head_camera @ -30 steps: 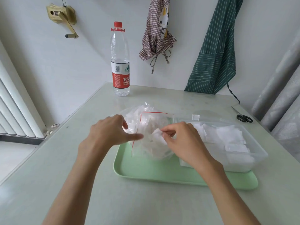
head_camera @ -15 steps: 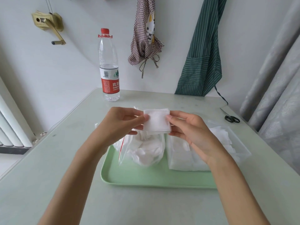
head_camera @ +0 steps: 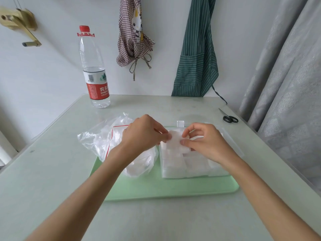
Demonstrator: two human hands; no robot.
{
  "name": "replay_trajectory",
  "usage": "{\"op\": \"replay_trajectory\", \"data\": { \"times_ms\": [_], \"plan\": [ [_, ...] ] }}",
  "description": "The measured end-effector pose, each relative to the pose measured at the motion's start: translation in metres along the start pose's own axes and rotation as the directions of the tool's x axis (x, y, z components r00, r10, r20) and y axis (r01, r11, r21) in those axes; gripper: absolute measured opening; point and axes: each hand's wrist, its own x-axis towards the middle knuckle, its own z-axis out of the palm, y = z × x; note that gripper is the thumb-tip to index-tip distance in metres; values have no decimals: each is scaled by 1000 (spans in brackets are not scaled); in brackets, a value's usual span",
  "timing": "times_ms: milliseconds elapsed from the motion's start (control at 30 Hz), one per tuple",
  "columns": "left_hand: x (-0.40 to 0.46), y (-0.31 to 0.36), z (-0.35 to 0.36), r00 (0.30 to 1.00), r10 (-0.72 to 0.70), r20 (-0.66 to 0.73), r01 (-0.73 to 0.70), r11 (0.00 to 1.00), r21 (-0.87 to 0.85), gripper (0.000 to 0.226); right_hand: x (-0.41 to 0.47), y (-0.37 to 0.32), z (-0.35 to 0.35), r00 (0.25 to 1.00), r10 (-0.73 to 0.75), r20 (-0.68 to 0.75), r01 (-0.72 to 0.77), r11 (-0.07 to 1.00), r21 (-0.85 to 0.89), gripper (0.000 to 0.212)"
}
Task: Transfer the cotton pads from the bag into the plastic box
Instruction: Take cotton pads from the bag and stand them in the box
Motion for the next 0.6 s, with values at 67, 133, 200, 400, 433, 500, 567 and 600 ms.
{"op": "replay_trajectory", "data": {
  "times_ms": [67, 133, 200, 400, 433, 500, 567, 600],
  "plan": [
    [-1, 4, 2, 1000, -8, 13, 7, 992, 128, 11, 0, 5, -1, 991, 66, 114, -63, 997, -34, 12],
    [-2, 6, 3, 1000, -1, 15, -3, 971, 239, 16, 2, 5, -2, 976, 91, 197, -65, 989, -135, 11],
    [-2, 8, 4, 1000, 16, 22, -22, 945, 326, 19, 5, 1, -4, 967, 101, 234, -56, 980, -190, 12],
    [1, 18, 4, 990, 135, 37, -136, 867, 480, 27, 17, -9, -1, 915, 28, 402, 160, 891, -426, 23],
    [1, 20, 4, 987, 149, 63, -161, 862, 481, 27, 17, -11, -1, 906, 3, 423, 204, 872, -444, 23],
    [3, 24, 4, 979, 150, 135, -198, 848, 491, 29, 18, -12, -4, 895, -19, 446, 249, 850, -465, 19],
    [5, 26, 7, 972, 127, 198, -217, 809, 547, 34, 19, -12, -8, 901, -37, 431, 267, 831, -488, 17],
    [6, 27, 9, 969, 113, 218, -221, 788, 574, 36, 19, -11, -10, 907, -40, 420, 270, 820, -504, 19]
  ]
}}
